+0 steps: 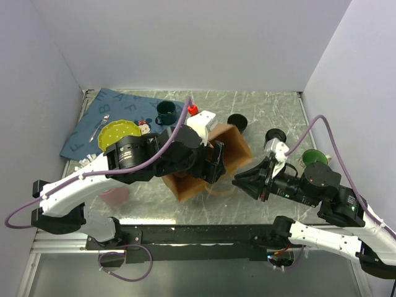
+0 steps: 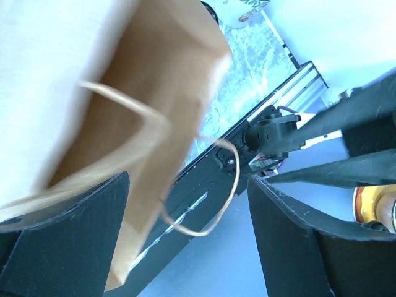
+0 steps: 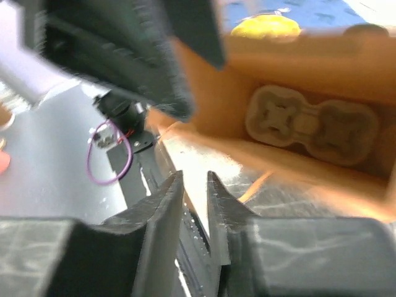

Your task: Pack the takeout coffee

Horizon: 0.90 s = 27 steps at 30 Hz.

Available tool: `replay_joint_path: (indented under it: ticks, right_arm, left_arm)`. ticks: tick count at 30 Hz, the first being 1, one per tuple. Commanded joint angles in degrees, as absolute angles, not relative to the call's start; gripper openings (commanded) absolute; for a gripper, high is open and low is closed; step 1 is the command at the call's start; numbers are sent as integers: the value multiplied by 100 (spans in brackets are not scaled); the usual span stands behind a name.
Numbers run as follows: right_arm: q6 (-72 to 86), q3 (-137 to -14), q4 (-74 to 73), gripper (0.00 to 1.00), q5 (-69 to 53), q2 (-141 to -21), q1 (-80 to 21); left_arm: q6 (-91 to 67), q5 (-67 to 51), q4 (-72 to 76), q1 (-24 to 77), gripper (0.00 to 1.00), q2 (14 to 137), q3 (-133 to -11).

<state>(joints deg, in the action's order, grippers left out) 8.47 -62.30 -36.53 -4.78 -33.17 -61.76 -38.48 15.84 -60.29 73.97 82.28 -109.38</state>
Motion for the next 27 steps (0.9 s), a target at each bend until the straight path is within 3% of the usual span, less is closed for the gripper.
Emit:
replay_joint_path:
  ticks: [1, 7, 17, 27]
  right_arm:
    - [1886, -6819, -3822, 37, 815, -3340, -6223]
    - [2347, -7662, -5201, 50, 2302, -3900, -6223]
    - [4164, -7515, -6899, 49, 2602, -3815, -6214]
    - [6126, -5847, -7622, 51, 1627, -3699, -6223]
  left_arm:
    - [-4087, 1599, -5810, 7409, 83, 8148, -10828]
    - [-3868, 1898, -5775, 7400, 85, 8007, -10539]
    - [-4033, 1943, -6608, 7409, 83, 8148, -10714]
    - [-6019, 1082, -6477, 7576, 78, 6786, -8247]
